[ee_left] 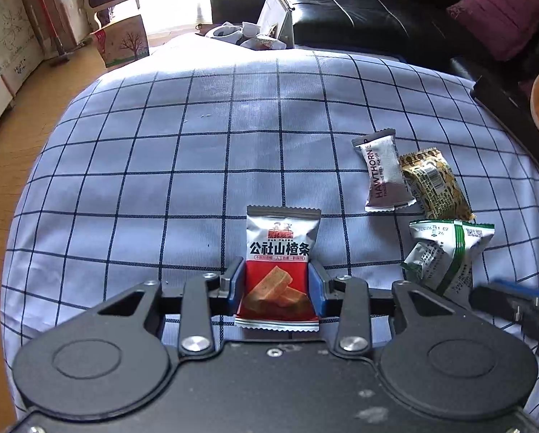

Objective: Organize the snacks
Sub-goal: 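Grasp the red printed packet with the left tool while the right tool lowers toward the green-white packet, then grasp the green-white packet with the right tool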

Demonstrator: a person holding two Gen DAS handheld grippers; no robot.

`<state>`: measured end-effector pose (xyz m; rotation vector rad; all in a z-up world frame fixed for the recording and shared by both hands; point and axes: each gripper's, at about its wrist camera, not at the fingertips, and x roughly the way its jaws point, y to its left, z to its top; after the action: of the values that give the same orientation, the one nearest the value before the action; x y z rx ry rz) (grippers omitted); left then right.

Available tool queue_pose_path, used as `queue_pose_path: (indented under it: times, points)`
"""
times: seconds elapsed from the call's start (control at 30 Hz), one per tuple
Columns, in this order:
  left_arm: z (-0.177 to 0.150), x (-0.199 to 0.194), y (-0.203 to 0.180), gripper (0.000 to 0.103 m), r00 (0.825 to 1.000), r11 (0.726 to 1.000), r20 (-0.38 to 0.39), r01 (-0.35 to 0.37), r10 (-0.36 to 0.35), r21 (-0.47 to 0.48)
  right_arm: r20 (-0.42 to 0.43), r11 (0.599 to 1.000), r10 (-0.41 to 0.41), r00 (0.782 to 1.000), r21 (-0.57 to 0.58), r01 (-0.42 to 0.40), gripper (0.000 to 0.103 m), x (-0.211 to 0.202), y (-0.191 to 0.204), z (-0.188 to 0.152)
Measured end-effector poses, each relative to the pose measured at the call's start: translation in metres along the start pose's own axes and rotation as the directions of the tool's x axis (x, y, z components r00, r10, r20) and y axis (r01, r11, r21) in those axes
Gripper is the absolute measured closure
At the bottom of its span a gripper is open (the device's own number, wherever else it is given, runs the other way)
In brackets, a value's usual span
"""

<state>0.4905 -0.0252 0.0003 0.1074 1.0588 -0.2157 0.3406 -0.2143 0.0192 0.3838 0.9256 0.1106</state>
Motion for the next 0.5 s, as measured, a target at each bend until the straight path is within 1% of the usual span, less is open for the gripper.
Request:
queue_pose_path:
  times: [0.07, 0.13, 0.17, 0.2, 0.3, 0.5]
  points:
    - [-0.001, 0.002, -0.004, 0.063, 1.000, 1.000, 0.002, -0.021, 0.021, 0.011, 0.029, 1.000, 0.002, 1.000, 0.018, -0.002, 0.066, 0.005, 0.002, 0.007]
    - [-0.001, 0.002, -0.006, 0.063, 1.000, 1.000, 0.003, -0.026, 0.026, 0.012, 0.050, 0.999, 0.000, 0.999, 0.034, -0.001, 0.058, 0.011, 0.004, 0.013]
    - [-0.001, 0.003, -0.005, 0.063, 1.000, 1.000, 0.003, -0.022, 0.022, 0.009, 0.055, 0.999, -0.001, 0.999, 0.039, -0.001, 0.056, 0.014, 0.004, 0.016]
    - [-0.002, 0.002, -0.005, 0.063, 1.000, 1.000, 0.004, -0.016, 0.016, 0.006, 0.060, 0.999, -0.001, 0.998, 0.043, -0.001, 0.056, 0.018, 0.004, 0.019]
    - [-0.003, 0.002, -0.003, 0.063, 1.000, 1.000, 0.011, -0.006, 0.006, 0.007, 0.062, 0.999, 0.002, 0.998, 0.039, -0.005, 0.053, 0.026, 0.007, 0.023]
    - [-0.005, 0.001, -0.005, 0.063, 1.000, 1.000, 0.019, -0.015, 0.014, 0.012, 0.049, 0.998, 0.016, 0.999, 0.052, -0.018, 0.049, 0.039, 0.010, 0.022]
